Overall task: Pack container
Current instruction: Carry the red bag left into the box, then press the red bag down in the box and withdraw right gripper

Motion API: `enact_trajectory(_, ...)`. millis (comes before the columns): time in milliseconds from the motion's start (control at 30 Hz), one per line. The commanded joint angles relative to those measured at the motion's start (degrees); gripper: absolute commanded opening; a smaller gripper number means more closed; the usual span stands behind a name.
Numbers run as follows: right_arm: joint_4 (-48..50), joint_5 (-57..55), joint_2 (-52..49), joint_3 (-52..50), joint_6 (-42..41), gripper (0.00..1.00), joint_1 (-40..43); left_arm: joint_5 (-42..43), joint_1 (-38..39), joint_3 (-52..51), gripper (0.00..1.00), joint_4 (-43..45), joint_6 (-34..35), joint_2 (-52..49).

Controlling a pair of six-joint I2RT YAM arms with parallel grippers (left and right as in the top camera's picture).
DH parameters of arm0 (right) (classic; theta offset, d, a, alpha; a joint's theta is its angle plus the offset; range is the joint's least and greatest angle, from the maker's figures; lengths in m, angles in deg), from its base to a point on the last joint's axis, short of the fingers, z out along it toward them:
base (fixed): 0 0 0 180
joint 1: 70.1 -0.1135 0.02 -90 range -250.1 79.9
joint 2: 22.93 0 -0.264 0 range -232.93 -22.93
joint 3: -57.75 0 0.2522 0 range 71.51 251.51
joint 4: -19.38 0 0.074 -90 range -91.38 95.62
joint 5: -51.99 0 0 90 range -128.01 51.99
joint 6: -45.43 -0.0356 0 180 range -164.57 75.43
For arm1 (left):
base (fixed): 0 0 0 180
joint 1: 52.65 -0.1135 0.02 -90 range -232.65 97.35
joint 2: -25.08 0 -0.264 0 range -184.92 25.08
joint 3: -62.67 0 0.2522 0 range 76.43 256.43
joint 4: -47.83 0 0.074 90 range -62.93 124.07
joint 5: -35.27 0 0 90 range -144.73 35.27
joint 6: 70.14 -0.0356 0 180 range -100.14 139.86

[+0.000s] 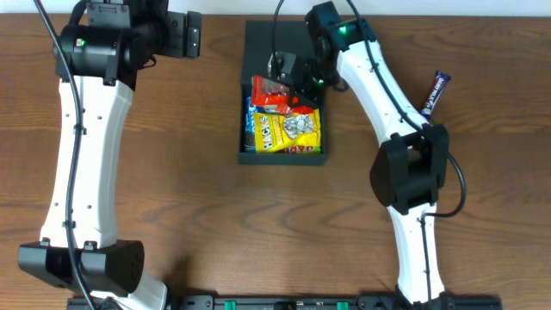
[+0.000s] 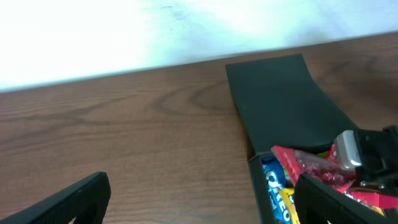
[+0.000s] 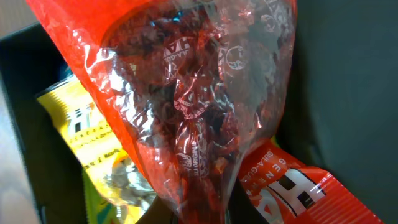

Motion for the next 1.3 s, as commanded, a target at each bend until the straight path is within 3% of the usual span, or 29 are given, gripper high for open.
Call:
enact_trajectory(0,-0.61,1.84,-0.74,0.07,0.98,0.01,-0.79,-0.24,-0.24,0.57,0.95,-0.02,-1.05,0.70)
enact_trajectory(67,-0.35,0.04,-0.94,0.07,-0.26,0.20,-0.79,-0.24,-0.24,0.57,0.95,-0.02,-1.05,0.70)
enact_trajectory(100,-0.09,-1.77,-0.90,0.07,-1.36,0.53,-0.72,-0.24,-0.24,0.57,0.95,-0.02,-1.05,0.70)
enact_trajectory(167,0.02,-4.57,-0.39,0.22,-3.52,0.73,-0.61,-0.26,-0.24,0.57,0.95,-0.02,-1.05,0.70)
enact_trajectory(267,-0.15,-5.92,2.71,0.52,-6.54,0.84,-0.46,-0.24,-0.24,0.57,0.95,0.00,-1.07,0.70)
enact_trajectory(367,0.33,-5.57,7.45,0.57,-6.54,0.86,-0.59,-0.24,-0.24,0.57,0.95,-0.02,-1.07,0.70)
enact_trajectory(400,0.90,-4.68,9.09,0.57,-6.54,0.80,-0.68,-0.24,-0.24,0.57,0.95,0.00,-1.07,0.70)
enact_trajectory(433,1.22,-3.41,9.92,0.57,-6.51,0.63,-0.68,-0.24,-0.24,0.57,0.95,0.00,-1.05,0.70)
enact_trajectory(467,1.77,-0.81,10.56,0.57,-6.49,0.30,-0.68,-0.24,-0.24,0.57,0.95,0.00,-1.07,0.70)
enact_trajectory(500,2.36,1.97,10.73,0.57,-6.51,0.06,-0.66,-0.22,-0.24,0.57,0.95,0.02,-1.07,0.70)
enact_trajectory(533,2.67,4.31,10.71,0.55,-6.51,0.01,-0.63,-0.22,-0.24,0.57,0.95,0.07,-1.05,0.70)
enact_trajectory(967,2.95,12.74,-4.63,0.37,-8.74,0.01,-2.19,-0.22,-0.24,0.57,0.95,0.22,-1.03,0.70)
enact_trajectory(1267,2.60,-2.25,-7.10,0.57,-16.48,0.01,-2.01,-0.22,-0.24,0.57,0.95,0.20,-1.05,0.70)
